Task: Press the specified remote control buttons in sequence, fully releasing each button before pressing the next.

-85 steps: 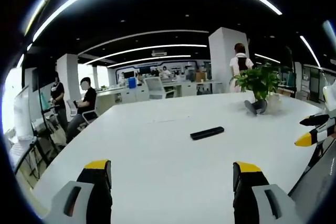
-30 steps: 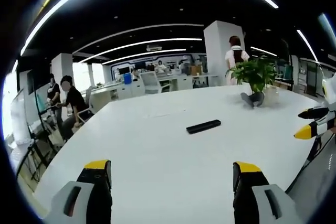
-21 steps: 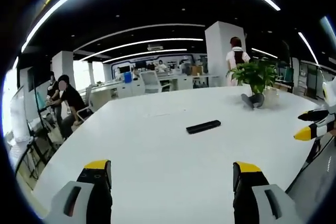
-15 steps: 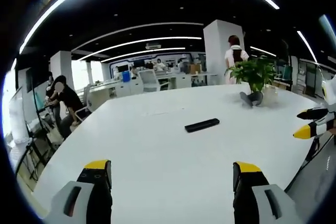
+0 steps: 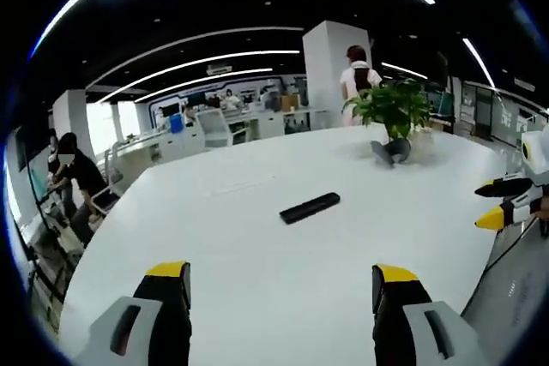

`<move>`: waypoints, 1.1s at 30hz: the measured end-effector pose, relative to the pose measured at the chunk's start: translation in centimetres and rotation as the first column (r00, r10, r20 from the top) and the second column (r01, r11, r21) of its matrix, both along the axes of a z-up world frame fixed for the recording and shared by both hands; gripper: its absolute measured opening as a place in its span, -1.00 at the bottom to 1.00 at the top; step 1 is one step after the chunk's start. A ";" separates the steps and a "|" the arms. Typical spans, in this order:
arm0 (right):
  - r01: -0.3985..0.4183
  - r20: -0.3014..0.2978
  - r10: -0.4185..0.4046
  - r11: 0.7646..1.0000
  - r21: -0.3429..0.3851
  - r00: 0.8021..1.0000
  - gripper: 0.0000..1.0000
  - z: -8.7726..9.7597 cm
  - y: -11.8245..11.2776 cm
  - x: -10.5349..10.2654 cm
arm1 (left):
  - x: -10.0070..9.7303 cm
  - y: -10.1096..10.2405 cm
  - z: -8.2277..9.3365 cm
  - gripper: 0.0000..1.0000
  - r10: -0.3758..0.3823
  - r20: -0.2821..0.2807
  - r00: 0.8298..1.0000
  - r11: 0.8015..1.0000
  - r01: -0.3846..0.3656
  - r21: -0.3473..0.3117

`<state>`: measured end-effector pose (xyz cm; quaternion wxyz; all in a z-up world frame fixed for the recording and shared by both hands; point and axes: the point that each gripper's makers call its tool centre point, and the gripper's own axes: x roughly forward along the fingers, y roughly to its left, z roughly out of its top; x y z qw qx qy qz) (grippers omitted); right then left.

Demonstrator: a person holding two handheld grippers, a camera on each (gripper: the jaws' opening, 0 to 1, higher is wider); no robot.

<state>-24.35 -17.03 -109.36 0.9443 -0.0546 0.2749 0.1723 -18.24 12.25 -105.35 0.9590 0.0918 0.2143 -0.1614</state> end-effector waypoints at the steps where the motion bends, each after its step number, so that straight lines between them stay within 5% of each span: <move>1: -0.009 -0.008 0.009 1.000 -0.003 1.000 0.10 -0.1 0.1 -0.1 | 0.7 -0.3 0.3 0.81 -0.019 0.008 1.000 1.000 0.019 0.013; 15: -0.070 -0.108 0.070 0.998 -0.002 0.992 -0.73 -1.4 1.1 -1.1 | 6.2 -3.7 -1.6 0.67 -0.227 -0.146 0.963 0.967 0.241 0.084; 22: -0.081 -0.164 0.076 0.997 -0.020 0.983 -1.00 -2.2 1.0 -1.6 | 9.5 -5.3 -2.6 0.57 -0.312 -0.211 0.926 0.928 0.345 0.141; 30: -0.093 -0.212 0.081 0.994 -0.049 0.974 -1.00 -3.1 1.1 -2.0 | 13.0 -7.1 -3.2 0.52 -0.385 -0.238 0.892 0.886 0.429 0.174; 33: -0.099 -0.214 0.086 0.994 -0.051 0.973 -1.00 -3.2 1.1 -2.1 | 14.1 -7.7 -4.5 0.52 -0.445 -0.270 0.854 0.836 0.504 0.217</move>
